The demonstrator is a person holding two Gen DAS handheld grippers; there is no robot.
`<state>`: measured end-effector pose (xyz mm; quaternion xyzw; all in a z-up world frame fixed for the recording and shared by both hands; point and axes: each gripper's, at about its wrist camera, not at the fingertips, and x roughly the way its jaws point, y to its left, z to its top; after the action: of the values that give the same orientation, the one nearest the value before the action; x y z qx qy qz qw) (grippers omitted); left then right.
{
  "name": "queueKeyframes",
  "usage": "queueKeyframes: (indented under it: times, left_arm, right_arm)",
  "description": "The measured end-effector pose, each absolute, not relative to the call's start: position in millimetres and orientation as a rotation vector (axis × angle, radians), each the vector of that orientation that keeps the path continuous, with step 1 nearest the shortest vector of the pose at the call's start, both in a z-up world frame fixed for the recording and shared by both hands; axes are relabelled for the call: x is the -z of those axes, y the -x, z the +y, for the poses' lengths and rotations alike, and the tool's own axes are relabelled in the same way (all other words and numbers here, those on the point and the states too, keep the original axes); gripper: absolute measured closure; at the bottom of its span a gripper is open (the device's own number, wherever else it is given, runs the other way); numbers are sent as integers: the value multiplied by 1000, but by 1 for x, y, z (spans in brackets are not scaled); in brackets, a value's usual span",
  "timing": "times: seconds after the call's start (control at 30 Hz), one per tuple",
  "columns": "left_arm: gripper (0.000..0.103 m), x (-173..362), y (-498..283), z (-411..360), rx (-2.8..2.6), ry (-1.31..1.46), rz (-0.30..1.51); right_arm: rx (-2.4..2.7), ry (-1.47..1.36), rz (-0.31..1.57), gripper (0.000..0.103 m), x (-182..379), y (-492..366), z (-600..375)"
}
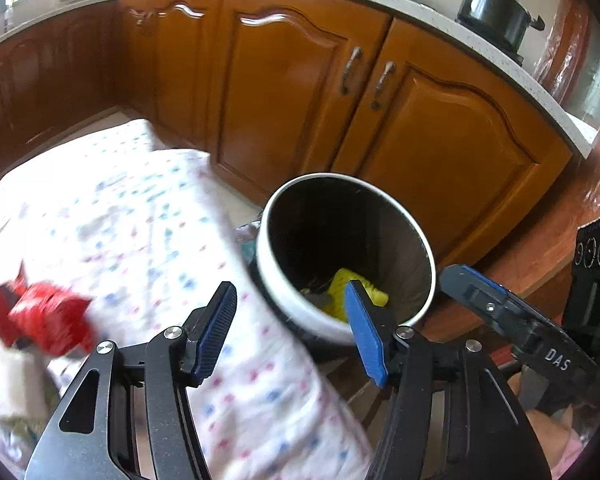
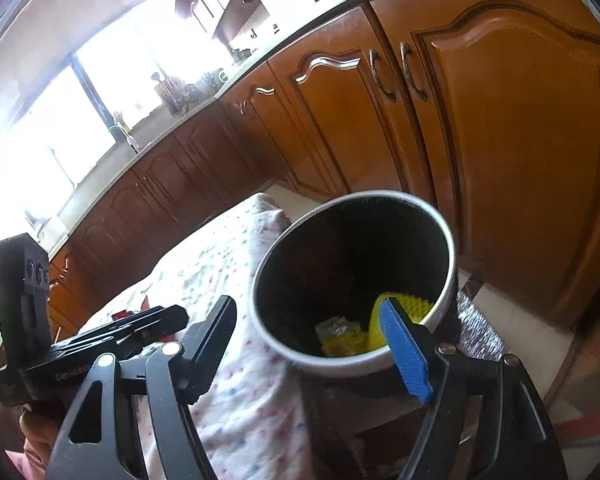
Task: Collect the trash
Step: 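Return to the table and grasp a foil wrapper with the right tool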
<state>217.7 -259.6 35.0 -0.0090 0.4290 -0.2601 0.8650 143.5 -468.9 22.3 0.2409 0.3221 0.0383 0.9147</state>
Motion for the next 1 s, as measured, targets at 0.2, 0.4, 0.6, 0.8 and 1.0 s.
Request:
queueKeyframes:
  times: [0.2, 0.4, 0.6, 0.8, 1.0]
  left_arm:
    - [42, -30, -192, -217, 484, 39, 875]
    - [40, -27, -174, -179, 443, 56, 871]
    - [34, -24, -159, -142, 400, 66, 856]
    - [34, -21, -155, -106, 345, 101, 855]
    - [33, -20, -154, -74, 303, 134, 847]
  right_arm:
    - [-93, -487, 649, 27, -21, -123, -440]
    - [-122, -510, 652, 27, -16, -115, -418]
    - [-154, -529, 653, 26, -10, -105, -393]
    - [-188, -530, 681, 26, -6, -109, -370]
    - [-226, -506, 698, 27, -8, -111, -346]
